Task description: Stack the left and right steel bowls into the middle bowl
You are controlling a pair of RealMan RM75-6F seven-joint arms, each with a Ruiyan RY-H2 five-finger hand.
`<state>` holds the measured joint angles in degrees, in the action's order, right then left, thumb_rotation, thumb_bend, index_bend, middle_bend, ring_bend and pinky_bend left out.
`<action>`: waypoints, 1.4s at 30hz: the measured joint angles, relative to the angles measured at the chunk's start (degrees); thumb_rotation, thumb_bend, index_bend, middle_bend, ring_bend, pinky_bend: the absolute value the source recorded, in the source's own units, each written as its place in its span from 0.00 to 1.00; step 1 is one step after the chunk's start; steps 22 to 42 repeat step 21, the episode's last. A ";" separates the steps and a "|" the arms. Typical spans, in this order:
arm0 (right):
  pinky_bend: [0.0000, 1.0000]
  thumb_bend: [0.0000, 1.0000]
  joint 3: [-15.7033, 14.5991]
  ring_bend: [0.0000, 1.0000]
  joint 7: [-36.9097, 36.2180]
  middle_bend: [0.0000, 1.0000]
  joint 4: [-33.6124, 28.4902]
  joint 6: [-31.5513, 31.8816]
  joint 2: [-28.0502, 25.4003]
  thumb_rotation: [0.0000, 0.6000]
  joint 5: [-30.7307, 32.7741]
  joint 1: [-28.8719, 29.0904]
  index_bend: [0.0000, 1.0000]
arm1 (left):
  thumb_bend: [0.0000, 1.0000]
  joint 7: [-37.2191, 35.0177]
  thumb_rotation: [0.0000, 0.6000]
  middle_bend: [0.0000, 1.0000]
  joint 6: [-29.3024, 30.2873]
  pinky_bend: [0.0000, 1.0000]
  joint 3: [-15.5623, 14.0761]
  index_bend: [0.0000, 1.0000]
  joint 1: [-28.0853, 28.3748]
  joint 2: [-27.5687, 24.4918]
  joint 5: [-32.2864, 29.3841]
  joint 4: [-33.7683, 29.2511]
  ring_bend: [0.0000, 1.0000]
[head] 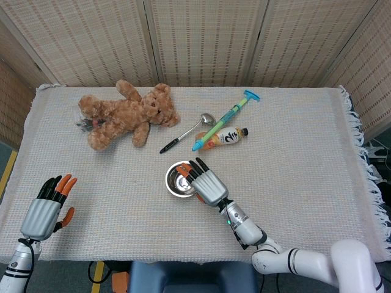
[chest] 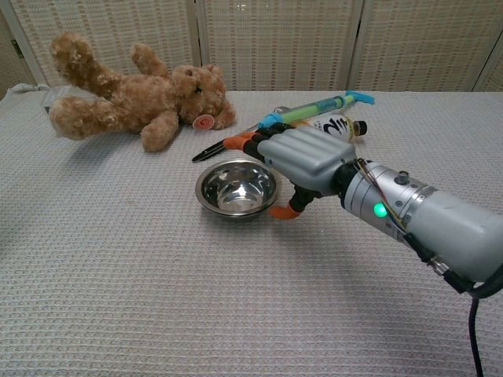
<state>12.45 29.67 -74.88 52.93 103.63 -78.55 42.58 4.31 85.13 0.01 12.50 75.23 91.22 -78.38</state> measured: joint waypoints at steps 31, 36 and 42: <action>0.00 0.12 -12.65 0.00 -12.37 0.00 -9.70 39.14 -25.00 1.00 -4.30 -31.75 0.00 | 0.45 7.75 1.00 0.00 -0.32 0.09 1.14 0.00 -1.27 0.19 -2.18 -2.38 0.00; 0.00 0.12 -12.65 0.00 -12.37 0.00 -9.70 39.14 -25.00 1.00 -4.30 -31.75 0.00 | 0.45 7.75 1.00 0.00 -0.32 0.09 1.14 0.00 -1.27 0.19 -2.18 -2.38 0.00; 0.00 0.12 -12.65 0.00 -12.37 0.00 -9.70 39.14 -25.00 1.00 -4.30 -31.75 0.00 | 0.45 7.75 1.00 0.00 -0.32 0.09 1.14 0.00 -1.27 0.19 -2.18 -2.38 0.00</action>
